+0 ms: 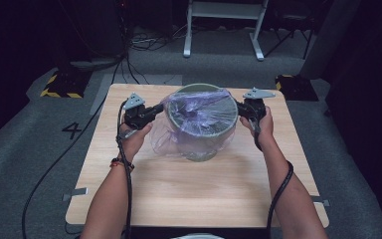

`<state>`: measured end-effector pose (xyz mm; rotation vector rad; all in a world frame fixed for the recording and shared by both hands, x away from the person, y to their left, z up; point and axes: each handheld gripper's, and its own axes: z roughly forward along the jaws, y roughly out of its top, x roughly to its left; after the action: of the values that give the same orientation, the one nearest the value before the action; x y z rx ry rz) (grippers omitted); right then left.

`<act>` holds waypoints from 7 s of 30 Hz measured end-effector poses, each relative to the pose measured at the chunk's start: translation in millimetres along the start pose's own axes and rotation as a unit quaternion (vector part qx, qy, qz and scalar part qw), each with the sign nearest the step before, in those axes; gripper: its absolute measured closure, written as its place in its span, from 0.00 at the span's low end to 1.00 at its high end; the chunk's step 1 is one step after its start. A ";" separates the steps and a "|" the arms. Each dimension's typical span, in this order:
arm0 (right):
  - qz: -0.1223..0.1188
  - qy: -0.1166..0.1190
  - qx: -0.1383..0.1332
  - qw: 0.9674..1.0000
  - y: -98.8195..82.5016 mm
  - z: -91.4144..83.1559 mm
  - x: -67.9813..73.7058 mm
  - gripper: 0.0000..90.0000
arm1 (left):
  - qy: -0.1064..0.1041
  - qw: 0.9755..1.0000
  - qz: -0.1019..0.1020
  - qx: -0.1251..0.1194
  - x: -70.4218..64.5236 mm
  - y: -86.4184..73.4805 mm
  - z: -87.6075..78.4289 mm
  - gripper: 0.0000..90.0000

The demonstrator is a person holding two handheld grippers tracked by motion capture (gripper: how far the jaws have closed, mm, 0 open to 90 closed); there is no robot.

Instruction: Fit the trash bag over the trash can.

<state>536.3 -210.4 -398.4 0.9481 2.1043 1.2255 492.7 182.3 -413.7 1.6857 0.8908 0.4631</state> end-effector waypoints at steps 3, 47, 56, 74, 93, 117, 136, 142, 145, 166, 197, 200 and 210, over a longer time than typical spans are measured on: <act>0.002 -0.001 0.004 1.000 -0.8 2.7 -1.9 1.00 | 0.005 0.999 0.014 0.028 0.4 -2.5 9.9 1.00; 0.051 0.034 0.066 0.996 -13.4 20.2 -18.3 0.99 | -0.035 0.976 0.053 0.207 -10.6 -34.0 42.2 1.00; 0.052 0.038 0.061 0.996 -36.5 7.8 -21.2 0.99 | -0.035 0.974 0.071 0.212 -15.9 -42.8 34.1 1.00; 0.034 0.065 0.108 0.991 -76.0 9.3 -9.9 0.99 | -0.019 0.959 0.122 0.253 -24.7 -58.9 24.5 1.00; 0.029 0.065 0.142 0.987 -101.9 -5.3 -13.6 0.98 | -0.042 0.956 0.133 0.258 -37.1 -65.8 28.5 1.00; -0.015 0.011 0.066 0.998 -93.6 -61.8 -23.0 0.44 | -0.067 0.980 0.105 0.152 -42.5 -52.9 -40.2 0.19; -0.066 0.078 0.003 0.995 -74.5 -97.7 3.0 0.27 | -0.146 0.965 0.156 0.151 -96.2 -46.2 -38.6 0.20; -0.088 0.122 0.002 0.989 -70.5 -92.9 29.3 0.28 | -0.142 0.960 0.170 0.169 -99.7 -51.9 -28.1 0.42; -0.095 0.115 0.008 0.989 -71.6 -89.1 34.7 0.40 | -0.131 0.961 0.178 0.165 -97.6 -55.0 -23.4 0.57; -0.053 0.121 0.028 0.991 -102.3 -56.6 28.1 1.00 | -0.086 0.963 0.171 0.190 -77.6 -71.0 4.2 1.00; -0.011 0.098 0.013 0.995 -107.1 -72.6 12.3 0.55 | -0.065 0.978 0.149 0.131 -91.6 -62.9 -51.1 0.17; -0.008 0.090 0.012 0.996 -106.1 -76.6 9.8 0.46 | -0.056 0.978 0.153 0.131 -92.5 -62.6 -57.8 0.17; -0.003 0.072 0.006 0.997 -105.3 -86.9 5.4 0.31 | -0.057 0.983 0.144 0.097 -99.1 -56.4 -82.0 0.17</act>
<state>437.7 -287.8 -452.8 0.8802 2.2252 1.3149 353.9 165.7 -428.0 2.0123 0.6265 0.4780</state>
